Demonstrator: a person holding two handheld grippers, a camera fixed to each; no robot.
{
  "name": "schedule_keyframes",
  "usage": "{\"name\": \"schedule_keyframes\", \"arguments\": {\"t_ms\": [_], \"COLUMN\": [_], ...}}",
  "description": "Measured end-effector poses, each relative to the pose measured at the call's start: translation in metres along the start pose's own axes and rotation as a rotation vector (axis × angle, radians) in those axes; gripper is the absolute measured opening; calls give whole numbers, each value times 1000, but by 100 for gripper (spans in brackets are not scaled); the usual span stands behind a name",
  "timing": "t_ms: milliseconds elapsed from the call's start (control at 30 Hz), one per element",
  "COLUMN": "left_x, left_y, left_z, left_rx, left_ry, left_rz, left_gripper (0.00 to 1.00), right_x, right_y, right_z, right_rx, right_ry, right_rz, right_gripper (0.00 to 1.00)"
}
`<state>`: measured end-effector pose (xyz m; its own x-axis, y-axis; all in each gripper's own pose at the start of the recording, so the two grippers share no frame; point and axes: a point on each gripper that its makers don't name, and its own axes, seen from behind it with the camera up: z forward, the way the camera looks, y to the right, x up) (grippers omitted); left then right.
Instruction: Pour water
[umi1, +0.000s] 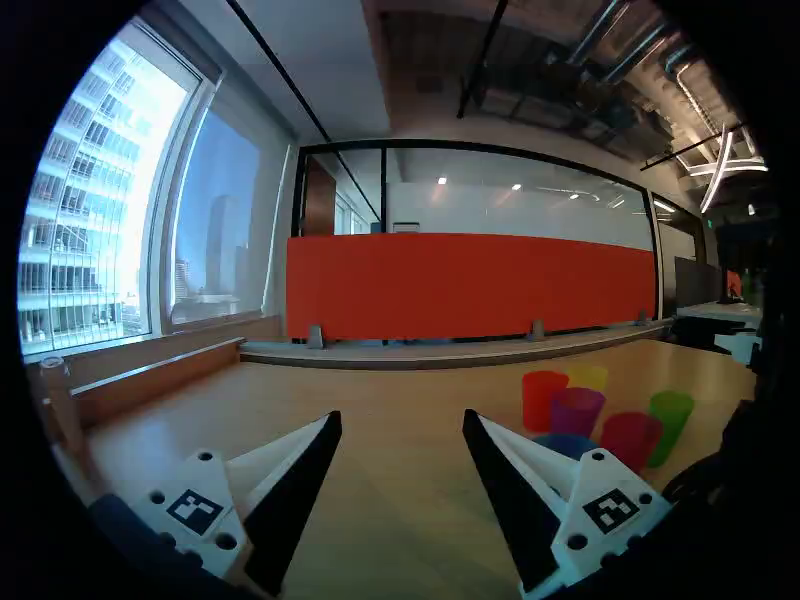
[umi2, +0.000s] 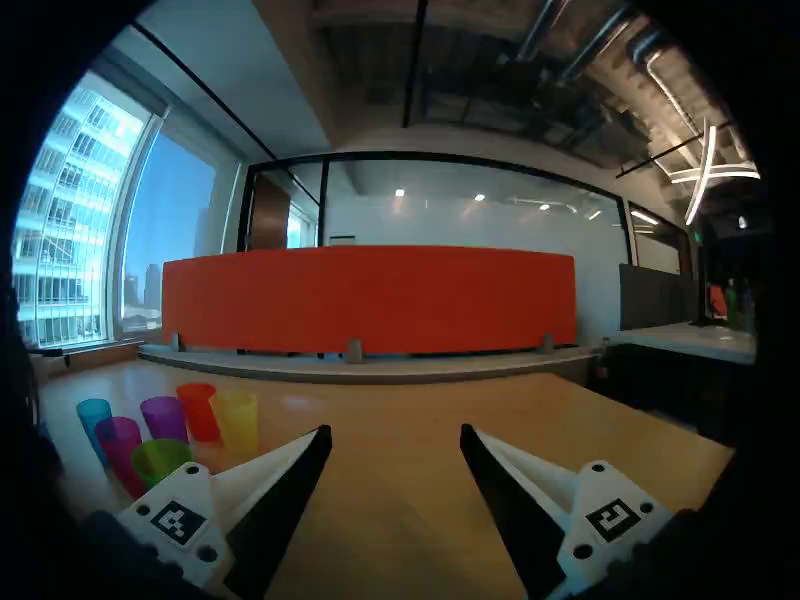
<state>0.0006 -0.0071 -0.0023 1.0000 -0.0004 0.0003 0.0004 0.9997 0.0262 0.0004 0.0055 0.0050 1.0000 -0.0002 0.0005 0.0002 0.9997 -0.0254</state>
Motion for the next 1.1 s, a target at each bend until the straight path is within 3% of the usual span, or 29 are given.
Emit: {"name": "schedule_keyframes", "arguments": {"t_ms": [1100], "left_x": [0], "left_y": [0], "left_z": [0], "left_rx": [0], "left_ry": [0], "left_rz": [0], "left_gripper": [90], "right_x": [0], "right_y": [-1], "right_z": [-3], "right_rx": [9], "right_ry": [0], "right_rz": [1], "right_gripper": [99]}}
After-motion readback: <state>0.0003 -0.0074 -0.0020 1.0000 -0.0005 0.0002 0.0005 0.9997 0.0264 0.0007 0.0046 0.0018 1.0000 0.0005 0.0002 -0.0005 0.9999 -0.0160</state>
